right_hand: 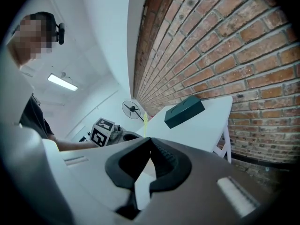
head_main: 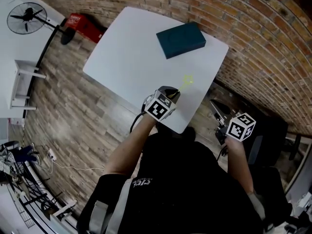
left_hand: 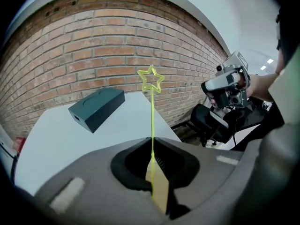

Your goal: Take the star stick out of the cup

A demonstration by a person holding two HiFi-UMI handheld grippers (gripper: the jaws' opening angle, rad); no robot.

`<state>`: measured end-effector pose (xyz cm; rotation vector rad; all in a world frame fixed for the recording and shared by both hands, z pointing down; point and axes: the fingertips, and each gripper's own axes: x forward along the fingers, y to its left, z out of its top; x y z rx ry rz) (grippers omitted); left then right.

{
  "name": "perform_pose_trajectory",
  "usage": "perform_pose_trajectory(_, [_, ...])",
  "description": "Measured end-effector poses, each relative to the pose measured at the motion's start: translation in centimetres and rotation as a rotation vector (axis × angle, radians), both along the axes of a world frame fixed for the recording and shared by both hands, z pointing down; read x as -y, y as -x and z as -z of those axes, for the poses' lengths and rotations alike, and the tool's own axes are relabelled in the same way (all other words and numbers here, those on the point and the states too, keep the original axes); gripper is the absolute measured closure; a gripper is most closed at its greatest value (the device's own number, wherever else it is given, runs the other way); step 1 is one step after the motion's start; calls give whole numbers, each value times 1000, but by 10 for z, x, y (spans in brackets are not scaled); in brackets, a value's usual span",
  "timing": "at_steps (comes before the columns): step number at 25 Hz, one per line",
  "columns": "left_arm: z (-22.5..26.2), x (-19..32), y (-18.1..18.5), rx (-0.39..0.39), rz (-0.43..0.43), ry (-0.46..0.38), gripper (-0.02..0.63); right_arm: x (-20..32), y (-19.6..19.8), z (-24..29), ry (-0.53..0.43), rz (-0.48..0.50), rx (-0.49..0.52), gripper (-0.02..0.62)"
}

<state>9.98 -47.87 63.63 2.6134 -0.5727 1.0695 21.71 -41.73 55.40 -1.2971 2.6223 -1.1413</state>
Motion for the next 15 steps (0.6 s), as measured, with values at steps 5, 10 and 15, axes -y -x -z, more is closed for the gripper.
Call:
perform_pose_trajectory(5, [37, 10, -4, -51, 60, -71, 584, -11, -14, 9, -20, 3, -9, 594])
perform_pose_trajectory(10, [87, 14, -3, -146, 165, -144, 586, -26, -29, 10, -30, 37, -14, 594])
perform_pose_trajectory(15, [143, 6, 12, -261, 276, -179, 586, -39, -28, 10, -35, 123, -9, 594])
